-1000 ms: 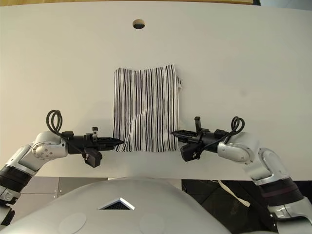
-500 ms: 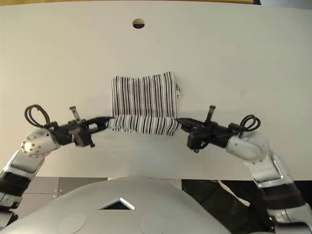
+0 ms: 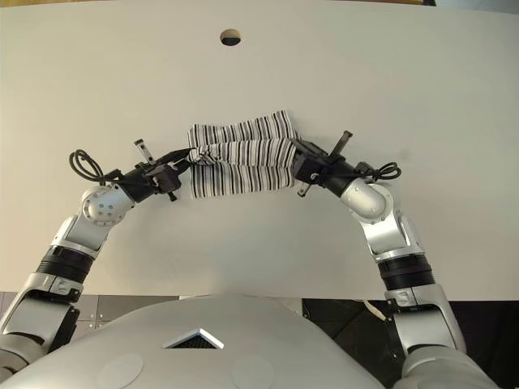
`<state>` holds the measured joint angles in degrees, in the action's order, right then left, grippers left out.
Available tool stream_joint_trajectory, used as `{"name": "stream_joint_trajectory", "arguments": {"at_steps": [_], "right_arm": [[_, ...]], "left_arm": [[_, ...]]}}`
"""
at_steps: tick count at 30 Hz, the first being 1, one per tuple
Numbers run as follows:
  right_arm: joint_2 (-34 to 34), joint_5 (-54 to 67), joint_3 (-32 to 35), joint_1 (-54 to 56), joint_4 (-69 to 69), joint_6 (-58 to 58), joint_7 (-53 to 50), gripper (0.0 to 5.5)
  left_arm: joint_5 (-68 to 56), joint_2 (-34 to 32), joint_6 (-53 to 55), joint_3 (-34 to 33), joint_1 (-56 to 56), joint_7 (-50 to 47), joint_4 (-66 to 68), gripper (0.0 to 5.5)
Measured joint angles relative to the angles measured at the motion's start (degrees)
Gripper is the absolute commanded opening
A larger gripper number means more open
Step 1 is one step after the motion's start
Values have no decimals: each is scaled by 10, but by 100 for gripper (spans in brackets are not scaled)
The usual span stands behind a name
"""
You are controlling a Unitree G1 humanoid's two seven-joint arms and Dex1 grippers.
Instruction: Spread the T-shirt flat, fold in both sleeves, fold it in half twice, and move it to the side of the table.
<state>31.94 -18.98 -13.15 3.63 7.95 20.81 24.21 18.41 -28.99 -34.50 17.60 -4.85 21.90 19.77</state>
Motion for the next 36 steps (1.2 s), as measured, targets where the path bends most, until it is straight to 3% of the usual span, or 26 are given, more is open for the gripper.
{"name": "stream_joint_trajectory", "arguments": {"at_steps": [9,14,18,21,25,31,36], "right_arm": [[-45,-4,4,51,27,-14,-31,255],[-76,-8,-1,127,128,-20,-51,258],[-101,-8,8,170,186,-16,-95,258],[-94,44,7,138,98,14,-57,258],[-95,107,-76,40,11,34,62,258],[-164,111,-79,129,204,-13,61,258],[-225,163,31,269,421,-100,-63,258]], "left_arm": [[-38,40,36,-46,-33,-38,24,225],[-30,55,49,-57,-73,-69,70,314],[50,51,59,-50,-111,-164,155,379],[78,39,70,-53,-124,-228,208,425],[48,31,69,-114,-126,-304,226,482],[-49,94,49,-170,-118,-332,151,485],[-129,140,17,-187,-115,-302,106,485]]}}
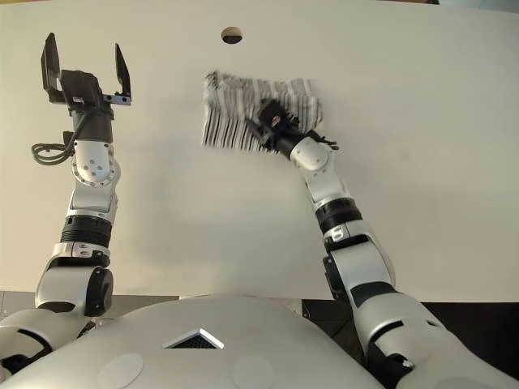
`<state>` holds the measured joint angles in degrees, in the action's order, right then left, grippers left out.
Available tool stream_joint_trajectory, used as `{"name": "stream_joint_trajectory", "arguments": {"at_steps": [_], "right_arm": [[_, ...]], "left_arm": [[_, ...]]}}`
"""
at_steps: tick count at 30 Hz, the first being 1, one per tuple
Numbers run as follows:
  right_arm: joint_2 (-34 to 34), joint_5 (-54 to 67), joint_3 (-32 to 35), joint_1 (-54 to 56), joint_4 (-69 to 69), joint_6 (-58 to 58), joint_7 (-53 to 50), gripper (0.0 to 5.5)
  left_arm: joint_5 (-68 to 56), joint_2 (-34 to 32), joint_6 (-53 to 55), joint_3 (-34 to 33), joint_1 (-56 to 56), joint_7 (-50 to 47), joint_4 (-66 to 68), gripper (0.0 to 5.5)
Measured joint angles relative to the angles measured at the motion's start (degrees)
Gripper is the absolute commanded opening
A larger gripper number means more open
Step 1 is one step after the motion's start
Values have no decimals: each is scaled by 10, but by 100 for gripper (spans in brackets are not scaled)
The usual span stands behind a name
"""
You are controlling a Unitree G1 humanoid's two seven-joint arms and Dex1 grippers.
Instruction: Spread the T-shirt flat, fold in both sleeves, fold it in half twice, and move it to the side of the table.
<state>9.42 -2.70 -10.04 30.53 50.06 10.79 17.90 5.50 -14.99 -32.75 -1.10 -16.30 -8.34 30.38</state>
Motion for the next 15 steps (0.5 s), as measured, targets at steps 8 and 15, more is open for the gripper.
{"name": "stream_joint_trajectory", "arguments": {"at_steps": [8,15], "right_arm": [[138,166,285,67,200,-49,-287,258],[211,223,415,29,226,-30,-423,258]], "left_arm": [[-19,23,0,-9,28,24,-14,485],[-16,47,-15,-1,31,30,-13,485]]}}
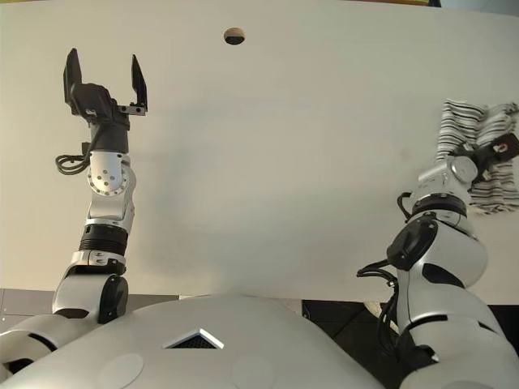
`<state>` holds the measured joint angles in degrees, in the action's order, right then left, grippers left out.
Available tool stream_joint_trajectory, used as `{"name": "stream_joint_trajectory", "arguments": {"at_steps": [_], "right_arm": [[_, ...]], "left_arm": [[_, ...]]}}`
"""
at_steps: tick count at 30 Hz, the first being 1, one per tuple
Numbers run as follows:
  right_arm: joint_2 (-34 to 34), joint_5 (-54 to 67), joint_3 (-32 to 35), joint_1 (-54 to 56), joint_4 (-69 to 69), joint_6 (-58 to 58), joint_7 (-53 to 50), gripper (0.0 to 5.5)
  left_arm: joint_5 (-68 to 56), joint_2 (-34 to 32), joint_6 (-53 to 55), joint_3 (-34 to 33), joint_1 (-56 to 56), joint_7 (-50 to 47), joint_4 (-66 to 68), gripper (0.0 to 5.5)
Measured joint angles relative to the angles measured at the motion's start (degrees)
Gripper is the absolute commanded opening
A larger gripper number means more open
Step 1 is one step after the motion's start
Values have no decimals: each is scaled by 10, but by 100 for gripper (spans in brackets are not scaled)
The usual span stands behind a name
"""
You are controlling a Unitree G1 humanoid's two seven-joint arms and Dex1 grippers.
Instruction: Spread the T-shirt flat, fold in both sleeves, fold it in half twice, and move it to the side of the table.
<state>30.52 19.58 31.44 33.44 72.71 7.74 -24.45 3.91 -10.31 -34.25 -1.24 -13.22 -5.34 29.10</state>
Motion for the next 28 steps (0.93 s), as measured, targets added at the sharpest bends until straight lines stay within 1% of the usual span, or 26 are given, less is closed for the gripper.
{"name": "stream_joint_trajectory", "arguments": {"at_steps": [4,6,9,10,12,14,16,19,21,25,28], "right_arm": [[1,-15,2,-20,-1,45,-7,258],[-6,-50,-23,-46,-24,109,-25,258],[-56,-169,-119,-51,-170,234,-62,258],[-77,-203,-150,-49,-212,250,-68,258],[-152,-301,-253,-43,-308,276,-67,258],[-210,-396,-342,-42,-345,290,-72,288],[-238,-444,-394,-48,-342,298,-70,323],[-240,-459,-418,-101,-339,315,-63,370],[-237,-460,-425,-149,-381,329,-50,399],[-235,-438,-427,-246,-510,355,-22,405],[-236,-406,-424,-287,-568,351,14,405]], "left_arm": [[-3,11,-17,0,0,2,3,485],[-4,20,-24,6,0,13,3,485],[-13,61,-20,34,-23,47,21,485],[-14,74,-20,38,-34,51,30,485],[-16,102,-22,45,-68,55,58,485],[-13,124,-37,50,-90,53,72,487],[-14,131,-60,45,-92,48,86,487],[-14,133,-90,42,-58,49,89,487],[-14,137,-94,50,-17,53,66,487],[-13,133,-92,63,51,61,-16,487],[0,132,-59,73,87,57,-69,487]]}}
